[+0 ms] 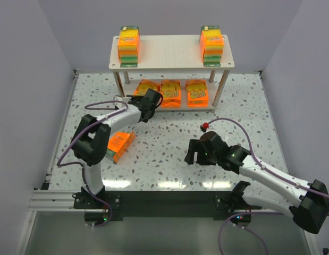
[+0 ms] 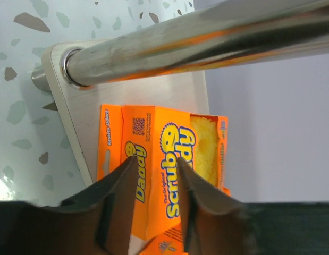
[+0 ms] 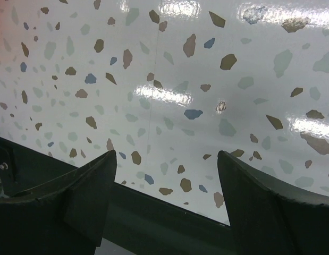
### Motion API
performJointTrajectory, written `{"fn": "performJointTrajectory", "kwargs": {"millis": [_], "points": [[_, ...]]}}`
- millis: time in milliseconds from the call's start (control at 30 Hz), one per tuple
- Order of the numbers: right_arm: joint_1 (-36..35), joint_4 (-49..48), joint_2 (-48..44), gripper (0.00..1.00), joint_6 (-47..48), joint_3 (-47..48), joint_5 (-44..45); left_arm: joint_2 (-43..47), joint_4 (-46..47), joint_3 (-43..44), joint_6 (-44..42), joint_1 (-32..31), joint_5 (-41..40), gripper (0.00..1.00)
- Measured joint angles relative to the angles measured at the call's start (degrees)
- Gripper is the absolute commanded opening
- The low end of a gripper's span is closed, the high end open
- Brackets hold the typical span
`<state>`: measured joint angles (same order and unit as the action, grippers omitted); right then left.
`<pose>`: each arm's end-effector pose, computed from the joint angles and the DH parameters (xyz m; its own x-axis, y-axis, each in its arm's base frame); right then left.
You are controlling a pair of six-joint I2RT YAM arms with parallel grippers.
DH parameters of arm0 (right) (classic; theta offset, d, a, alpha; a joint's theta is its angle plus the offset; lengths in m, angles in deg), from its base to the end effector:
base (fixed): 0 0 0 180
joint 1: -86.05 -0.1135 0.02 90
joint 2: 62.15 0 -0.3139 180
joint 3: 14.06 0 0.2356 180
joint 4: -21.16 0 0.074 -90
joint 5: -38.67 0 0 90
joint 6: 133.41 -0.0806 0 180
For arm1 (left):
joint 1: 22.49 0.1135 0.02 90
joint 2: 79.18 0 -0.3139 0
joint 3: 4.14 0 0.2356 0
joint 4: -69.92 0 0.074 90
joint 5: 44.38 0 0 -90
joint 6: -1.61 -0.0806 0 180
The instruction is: Place and organize the cleaning sponges onto the shelf
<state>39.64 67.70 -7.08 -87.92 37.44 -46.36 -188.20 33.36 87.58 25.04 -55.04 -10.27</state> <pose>0.1253 0.1215 0.2378 -0.8563 0.1134 -0.5039 -0.1164 0.9081 0.4022 0.3879 -0.1684 0.2439 0.3715 -0.8476 -0.3790 -0.5809 0.1063 -0.8070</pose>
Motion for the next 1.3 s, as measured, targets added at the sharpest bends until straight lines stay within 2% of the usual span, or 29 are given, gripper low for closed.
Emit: {"fn": "performJointTrajectory", "kwargs": {"millis": [100,200,333,467,533,667,733,900,967,1167,1300], "points": [[0.0,-0.1,0.0,0.81,0.0,0.0,0.0,1.1,-0.2,0.0,0.3,-1.0,-0.7,0.56],[0.0,-0.1,0.0,0.81,0.0,0.0,0.0,2.6,-0.3,0.0,0.5,-2.3,-2.0,0.6],[0.0,-0.1,0.0,0.81,0.0,0.0,0.0,5.2,0.5,-1.0,0.6,-4.1,-3.7,0.59],[0.0,-0.2,-0.1,0.82,0.0,-0.2,-0.1,11.1,4.4,-7.3,-2.5,-6.9,-5.4,0.58],[0.0,-0.3,-0.1,0.84,0.0,-0.3,-0.3,16.6,9.4,-13.0,-8.6,-8.0,-3.9,0.59],[0.0,-2.5,-0.3,0.88,0.7,-1.0,-2.2,31.8,19.6,-24.4,-31.1,-6.3,5.1,0.59],[0.0,-4.4,-0.3,0.9,1.1,-1.7,-3.5,37.2,20.5,-26.1,-39.6,-5.0,8.5,0.59],[0.0,-9.0,1.7,0.9,1.9,-3.0,-7.1,47.0,12.2,-26.4,-52.7,-3.9,12.0,0.55],[0.0,-10.5,2.9,0.9,1.9,-3.3,-8.0,50.1,7.5,-27.8,-54.5,-3.0,12.3,0.47],[0.0,-12.8,4.1,0.89,1.9,-3.5,-9.5,53.2,-8.1,-34.4,-52.9,1.5,12.3,0.27],[0.0,-13.7,4.0,0.89,1.8,-3.7,-9.7,50.2,-14.4,-37.7,-50.9,2.7,13.2,0.22]]}}
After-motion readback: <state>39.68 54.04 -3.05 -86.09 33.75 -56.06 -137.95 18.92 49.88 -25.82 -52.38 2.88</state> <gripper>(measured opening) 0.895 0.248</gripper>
